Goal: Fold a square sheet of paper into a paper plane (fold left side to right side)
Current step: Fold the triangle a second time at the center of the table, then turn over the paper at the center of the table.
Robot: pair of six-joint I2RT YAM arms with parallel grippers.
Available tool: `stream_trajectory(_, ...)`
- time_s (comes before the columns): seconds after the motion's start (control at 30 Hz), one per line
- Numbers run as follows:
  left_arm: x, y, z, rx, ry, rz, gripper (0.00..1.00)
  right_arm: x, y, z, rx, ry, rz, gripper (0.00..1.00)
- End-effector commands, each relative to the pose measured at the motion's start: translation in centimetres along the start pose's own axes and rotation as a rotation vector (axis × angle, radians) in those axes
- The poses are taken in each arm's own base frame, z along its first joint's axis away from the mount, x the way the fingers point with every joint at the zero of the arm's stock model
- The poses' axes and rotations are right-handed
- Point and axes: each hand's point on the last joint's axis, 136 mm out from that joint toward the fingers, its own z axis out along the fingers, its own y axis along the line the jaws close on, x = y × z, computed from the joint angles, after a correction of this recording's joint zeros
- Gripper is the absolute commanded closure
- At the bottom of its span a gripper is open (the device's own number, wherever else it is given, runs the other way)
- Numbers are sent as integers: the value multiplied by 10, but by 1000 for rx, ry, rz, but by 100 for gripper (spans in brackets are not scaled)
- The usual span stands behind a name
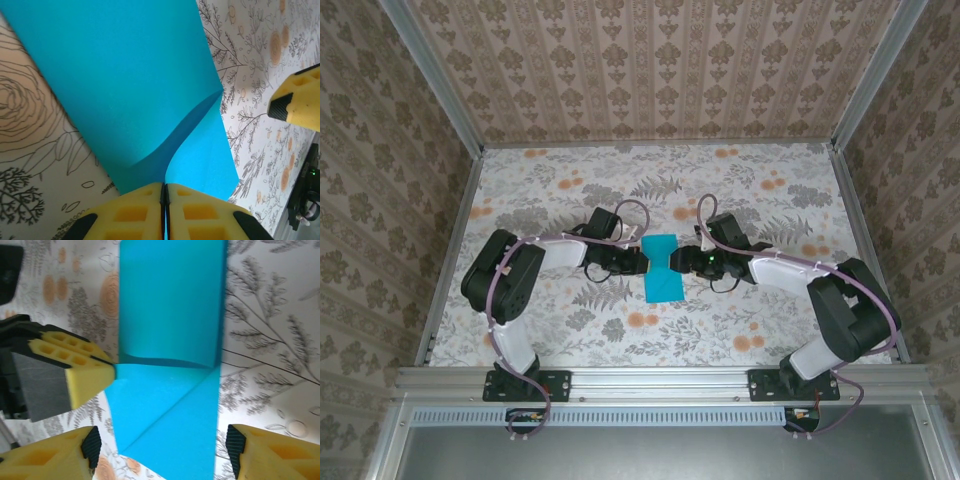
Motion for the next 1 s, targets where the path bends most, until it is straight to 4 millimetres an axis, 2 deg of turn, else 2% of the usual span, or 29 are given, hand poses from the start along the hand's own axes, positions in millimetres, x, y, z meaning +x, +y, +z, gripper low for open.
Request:
stream_trajectory(0.0,-7,-8,-11,-11,-49,55,89,4,15,10,-90,30,30,35)
stream_trajectory(0.33,-5,-3,-14,-37,-67,43,89,4,26,33,-127,72,65,41)
stream_trajectory(0.63,-6,-1,-16,-50,-81,39,86,0,34,54,-178,81,96,60)
stream_trajectory(0.7,-7,-2,-18,-51,-89,36,82,-3,38,56,-191,76,91,70)
stream_trajectory(0.8,-13,-3,-26,-55,-119,30,70,-8,42,53,-205,54,75,86)
stream_trajectory(0.97,-31,-14,-60,-31,-228,28,48,-30,52,29,-239,-25,7,97)
